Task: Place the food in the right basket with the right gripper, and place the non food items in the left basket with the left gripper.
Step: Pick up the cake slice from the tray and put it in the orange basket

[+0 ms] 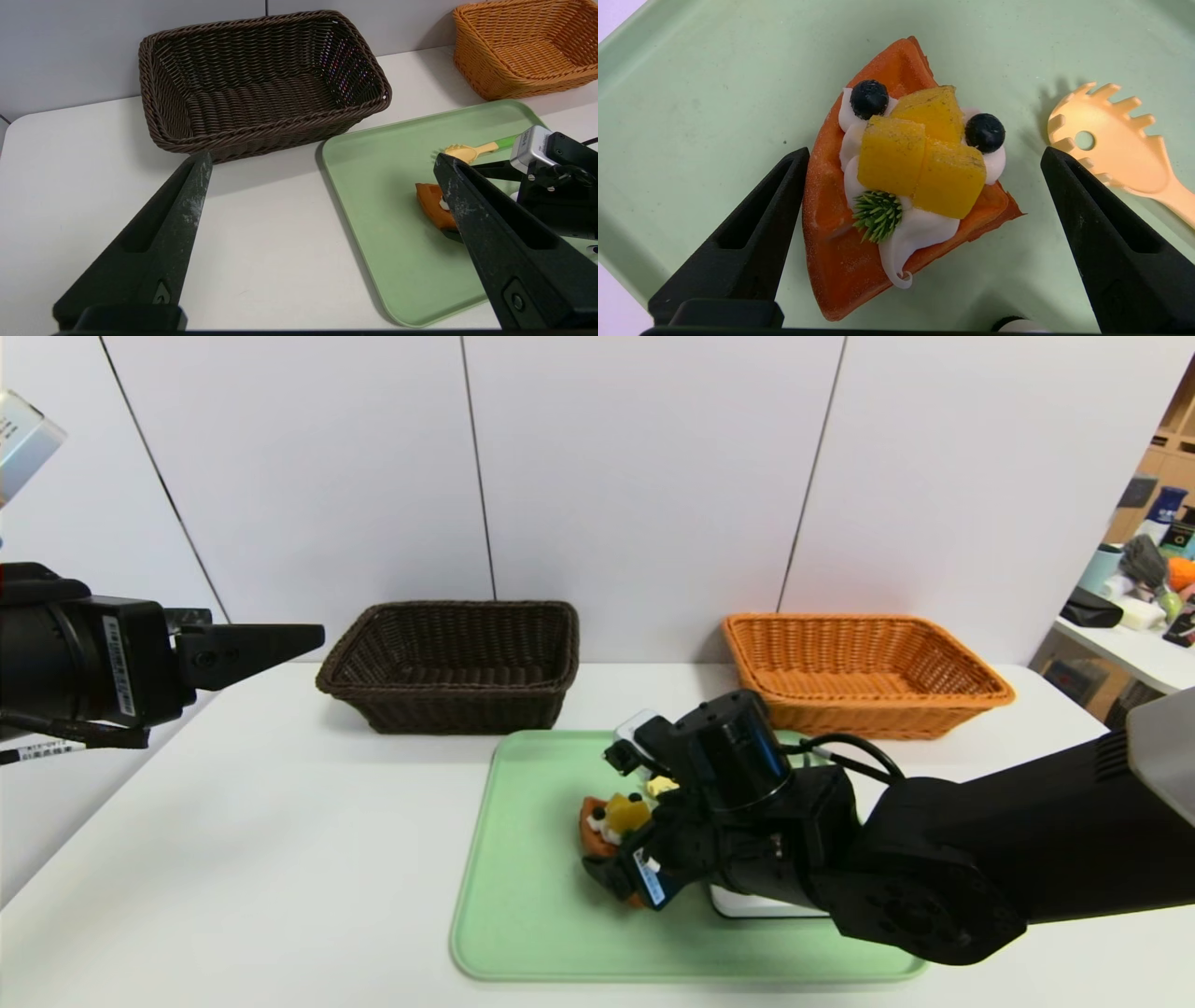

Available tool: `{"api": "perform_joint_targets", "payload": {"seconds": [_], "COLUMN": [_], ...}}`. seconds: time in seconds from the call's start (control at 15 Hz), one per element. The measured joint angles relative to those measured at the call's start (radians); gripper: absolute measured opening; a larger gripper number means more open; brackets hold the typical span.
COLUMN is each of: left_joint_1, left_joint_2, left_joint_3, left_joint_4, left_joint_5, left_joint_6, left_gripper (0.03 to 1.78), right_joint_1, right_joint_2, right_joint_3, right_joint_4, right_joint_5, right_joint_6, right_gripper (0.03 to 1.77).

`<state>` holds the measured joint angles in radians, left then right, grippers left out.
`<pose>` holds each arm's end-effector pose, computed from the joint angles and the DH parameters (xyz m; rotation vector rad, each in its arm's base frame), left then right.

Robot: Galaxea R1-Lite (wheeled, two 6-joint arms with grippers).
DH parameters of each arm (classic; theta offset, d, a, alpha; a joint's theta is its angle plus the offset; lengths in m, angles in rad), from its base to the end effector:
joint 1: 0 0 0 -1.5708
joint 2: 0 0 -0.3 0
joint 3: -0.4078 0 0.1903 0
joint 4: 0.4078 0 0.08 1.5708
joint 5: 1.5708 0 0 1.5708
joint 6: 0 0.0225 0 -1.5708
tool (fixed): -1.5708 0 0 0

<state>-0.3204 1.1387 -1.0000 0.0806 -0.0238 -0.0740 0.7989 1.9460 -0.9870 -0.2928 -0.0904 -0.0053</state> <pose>0.1497 -0.0502 0.3007 -0.0404 0.2305 -0.3345 0.2474 0.2512 0.1162 -0.2974 0.6121 0.6834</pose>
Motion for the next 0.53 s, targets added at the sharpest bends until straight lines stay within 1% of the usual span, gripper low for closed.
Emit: {"api": "perform_joint_targets", "payload": {"seconds": [0.53], "left_joint_1": [0.000], "left_joint_2": [0.003], "left_joint_3": [-0.014], "left_joint_4": [-0.001], "left_joint_5": [-0.003], "left_joint_6": [0.000], "left_gripper": [1.69], "right_joint_1": [0.004], "right_joint_2": [0.029], "right_joint_3": [-0.024], "right_joint_4": [0.006], "right_joint_5": [0.006], "right_joint_6": [0.001], "right_gripper": [1.70]}}
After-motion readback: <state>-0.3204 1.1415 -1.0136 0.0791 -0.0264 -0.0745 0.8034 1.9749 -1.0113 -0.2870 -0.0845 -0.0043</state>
